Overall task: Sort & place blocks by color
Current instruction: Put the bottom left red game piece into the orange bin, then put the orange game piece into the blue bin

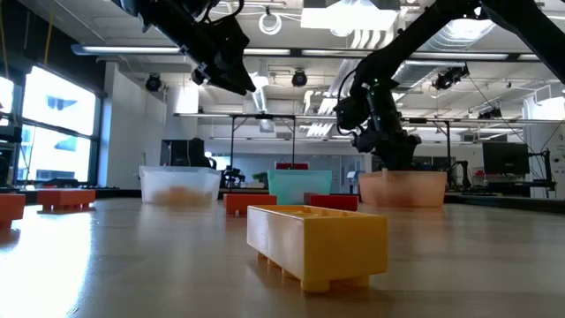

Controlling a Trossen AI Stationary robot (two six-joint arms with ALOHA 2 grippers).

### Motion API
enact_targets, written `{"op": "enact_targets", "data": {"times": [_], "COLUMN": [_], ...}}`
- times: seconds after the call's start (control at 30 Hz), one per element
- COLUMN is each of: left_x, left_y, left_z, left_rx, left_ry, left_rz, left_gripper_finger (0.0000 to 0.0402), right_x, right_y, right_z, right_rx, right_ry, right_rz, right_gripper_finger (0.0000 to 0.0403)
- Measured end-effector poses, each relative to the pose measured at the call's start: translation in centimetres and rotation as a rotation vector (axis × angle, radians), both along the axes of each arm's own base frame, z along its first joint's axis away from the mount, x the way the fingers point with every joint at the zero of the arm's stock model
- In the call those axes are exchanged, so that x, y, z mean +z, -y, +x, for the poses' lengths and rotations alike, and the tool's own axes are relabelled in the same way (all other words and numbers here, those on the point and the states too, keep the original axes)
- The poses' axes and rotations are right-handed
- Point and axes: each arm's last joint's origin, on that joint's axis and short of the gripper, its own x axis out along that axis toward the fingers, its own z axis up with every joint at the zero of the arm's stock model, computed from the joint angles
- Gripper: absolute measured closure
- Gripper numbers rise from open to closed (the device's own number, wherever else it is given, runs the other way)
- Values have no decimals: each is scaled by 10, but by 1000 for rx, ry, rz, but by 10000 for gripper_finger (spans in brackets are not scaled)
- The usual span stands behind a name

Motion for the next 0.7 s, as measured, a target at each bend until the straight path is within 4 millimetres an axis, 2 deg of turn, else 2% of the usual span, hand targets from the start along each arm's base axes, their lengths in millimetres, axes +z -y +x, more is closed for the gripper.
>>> {"op": "enact_targets", "data": {"times": [0.2,0.47,0.7], "left_x": [10,25,25], "left_y": [2,7,11], "left_z": [-4,-6,-9], "left_rx": [0,-62,-22], "left_ry": [3,-41,-56], "left_rz": [1,-71,-188], "left_gripper_finger": [211,211,211], "right_x": [10,42,72], "right_y": [-3,-10,-21], "right_z": [-3,-10,-15], "right_rx": [-9,-28,-37], "right_ry": [5,78,154], "right_rz": [-7,-87,-167], "right_gripper_finger": [248,247,247]}}
